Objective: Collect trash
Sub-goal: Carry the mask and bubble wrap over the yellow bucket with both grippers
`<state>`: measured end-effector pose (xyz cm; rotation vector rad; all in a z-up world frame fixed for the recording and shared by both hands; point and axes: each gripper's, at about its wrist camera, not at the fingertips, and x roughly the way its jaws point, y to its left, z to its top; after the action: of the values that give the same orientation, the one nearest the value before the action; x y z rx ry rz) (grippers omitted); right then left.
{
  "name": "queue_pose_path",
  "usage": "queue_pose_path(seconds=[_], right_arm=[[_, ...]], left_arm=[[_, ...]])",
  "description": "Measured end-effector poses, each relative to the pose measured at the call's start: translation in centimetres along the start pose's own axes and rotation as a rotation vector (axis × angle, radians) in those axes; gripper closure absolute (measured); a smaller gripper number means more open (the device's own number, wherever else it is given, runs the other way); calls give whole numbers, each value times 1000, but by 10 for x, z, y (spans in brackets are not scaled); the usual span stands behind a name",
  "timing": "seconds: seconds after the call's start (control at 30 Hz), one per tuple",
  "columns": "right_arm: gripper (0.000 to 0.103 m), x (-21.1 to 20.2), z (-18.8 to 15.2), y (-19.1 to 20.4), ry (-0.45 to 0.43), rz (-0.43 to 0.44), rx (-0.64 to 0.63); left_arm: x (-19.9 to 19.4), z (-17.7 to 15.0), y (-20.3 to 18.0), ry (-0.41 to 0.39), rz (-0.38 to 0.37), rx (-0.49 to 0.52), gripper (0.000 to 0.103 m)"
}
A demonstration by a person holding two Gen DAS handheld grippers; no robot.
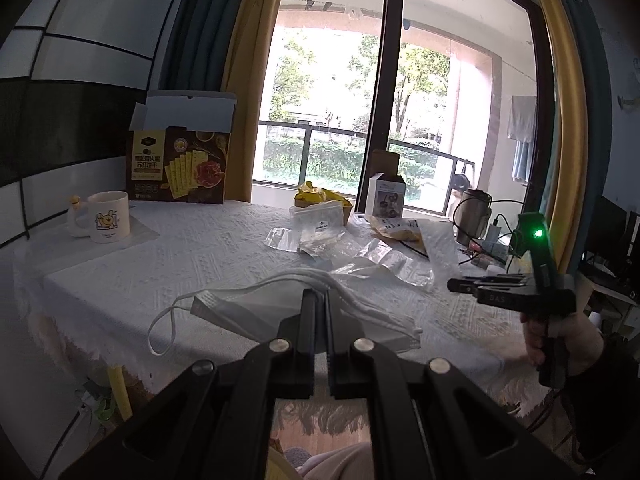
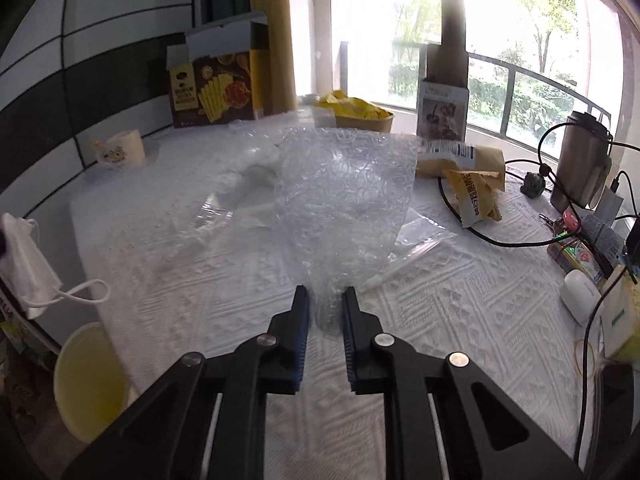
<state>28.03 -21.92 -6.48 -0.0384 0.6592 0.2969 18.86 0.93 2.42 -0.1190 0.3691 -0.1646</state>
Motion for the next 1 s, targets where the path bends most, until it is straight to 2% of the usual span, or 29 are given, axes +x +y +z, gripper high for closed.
queue_pose_path(seconds=[0.4,0.53,0.77,1.0], right_arm=[[88,-51,-17,40,-66,104,-46],[88,-63,-26,55,-72,144,-47],[88,-69,-40,90,-66,202,-62],[88,-64,-51,126,-43,263,-99]], left_arm=[[-36,-30,3,58,45,-1,99],[-43,-47,12,108,61,-21,99],[-46,-78,36,192,64,-73,99],[-37,-116,59,263,101,-126,99]])
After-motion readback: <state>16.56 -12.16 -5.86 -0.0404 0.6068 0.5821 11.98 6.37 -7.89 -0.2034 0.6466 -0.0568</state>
